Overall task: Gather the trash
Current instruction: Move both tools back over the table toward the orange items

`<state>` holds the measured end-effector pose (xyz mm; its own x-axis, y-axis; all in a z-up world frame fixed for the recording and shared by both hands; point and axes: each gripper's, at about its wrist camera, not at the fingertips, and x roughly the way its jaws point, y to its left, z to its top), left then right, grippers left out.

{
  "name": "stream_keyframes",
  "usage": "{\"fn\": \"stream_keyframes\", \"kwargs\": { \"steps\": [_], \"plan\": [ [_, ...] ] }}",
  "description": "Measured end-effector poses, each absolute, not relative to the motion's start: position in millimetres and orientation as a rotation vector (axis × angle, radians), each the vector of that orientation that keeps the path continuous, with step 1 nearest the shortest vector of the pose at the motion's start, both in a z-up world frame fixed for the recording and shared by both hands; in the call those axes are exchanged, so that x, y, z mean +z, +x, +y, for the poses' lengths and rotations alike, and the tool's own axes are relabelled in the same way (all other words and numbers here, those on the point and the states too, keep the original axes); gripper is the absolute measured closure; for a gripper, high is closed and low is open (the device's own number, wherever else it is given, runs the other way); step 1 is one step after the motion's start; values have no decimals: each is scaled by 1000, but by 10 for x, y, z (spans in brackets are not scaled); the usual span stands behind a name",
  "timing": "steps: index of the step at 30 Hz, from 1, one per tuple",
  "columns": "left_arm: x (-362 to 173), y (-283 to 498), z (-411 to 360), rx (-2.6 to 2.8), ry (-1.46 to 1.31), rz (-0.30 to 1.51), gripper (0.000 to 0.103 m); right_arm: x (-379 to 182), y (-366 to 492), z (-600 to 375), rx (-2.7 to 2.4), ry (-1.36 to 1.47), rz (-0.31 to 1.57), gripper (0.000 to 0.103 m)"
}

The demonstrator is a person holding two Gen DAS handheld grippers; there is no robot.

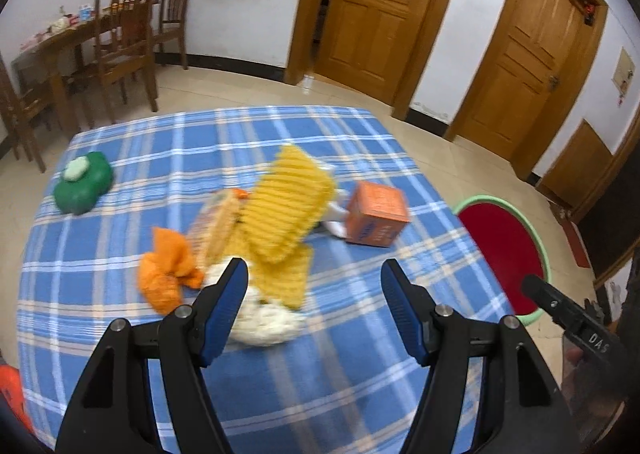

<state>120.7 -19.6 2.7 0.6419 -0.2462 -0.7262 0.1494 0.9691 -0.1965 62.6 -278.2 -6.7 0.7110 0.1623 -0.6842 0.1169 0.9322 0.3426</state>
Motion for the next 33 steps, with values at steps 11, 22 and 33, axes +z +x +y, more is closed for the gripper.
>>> {"fn": "stream_keyframes", "kwargs": {
  "steps": [11, 22, 33],
  "plan": [
    [-190, 1304, 517, -65, -181, 882, 34, -136, 870, -2380, 74, 334, 844, 31],
    [-515, 1498, 849, 5, -201, 941, 34, -133, 1168, -2064, 101, 303, 862, 30],
    [-655, 1548, 878, -39, -185, 942, 34, -206, 1545, -1778, 54, 263, 884, 22]
  ]
}}
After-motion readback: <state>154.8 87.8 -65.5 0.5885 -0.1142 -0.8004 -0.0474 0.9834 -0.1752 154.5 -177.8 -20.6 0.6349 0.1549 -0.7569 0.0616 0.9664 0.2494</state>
